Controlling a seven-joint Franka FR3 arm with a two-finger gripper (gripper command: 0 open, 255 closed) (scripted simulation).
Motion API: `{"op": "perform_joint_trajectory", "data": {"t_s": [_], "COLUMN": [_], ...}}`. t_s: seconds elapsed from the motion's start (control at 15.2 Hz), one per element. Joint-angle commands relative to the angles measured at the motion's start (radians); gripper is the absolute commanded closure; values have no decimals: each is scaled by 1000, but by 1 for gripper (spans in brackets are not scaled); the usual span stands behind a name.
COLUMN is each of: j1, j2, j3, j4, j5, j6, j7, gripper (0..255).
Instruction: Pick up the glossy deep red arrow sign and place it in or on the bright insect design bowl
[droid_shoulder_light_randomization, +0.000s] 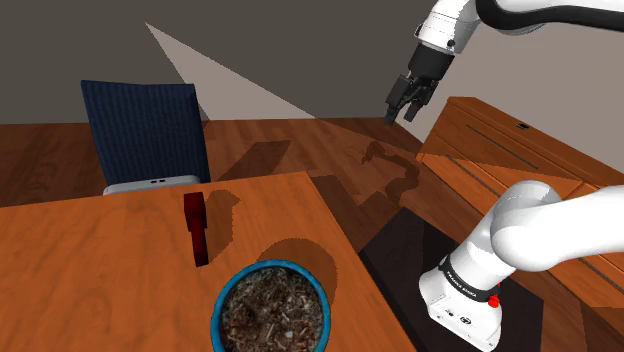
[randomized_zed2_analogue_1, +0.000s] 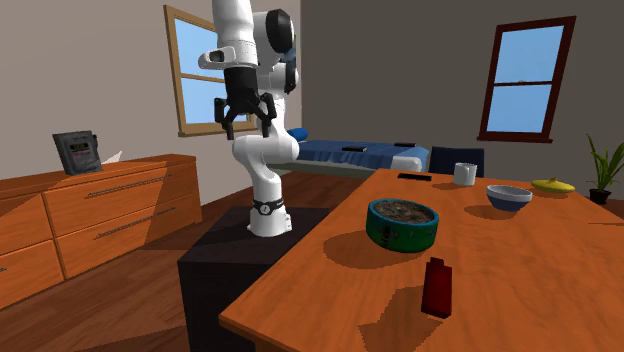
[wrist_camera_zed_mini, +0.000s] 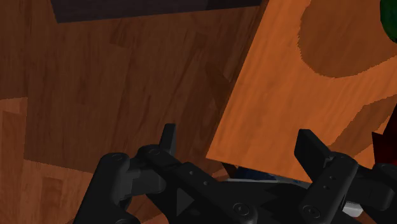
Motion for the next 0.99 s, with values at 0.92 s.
{"op": "perform_joint_trajectory", "data": {"t_s": [0.92], "j1": [61], "j2": [332], "j3": [302], "j4": [80], "j5": [62], "j6": [284], "j7": [311], "gripper": [0]}}
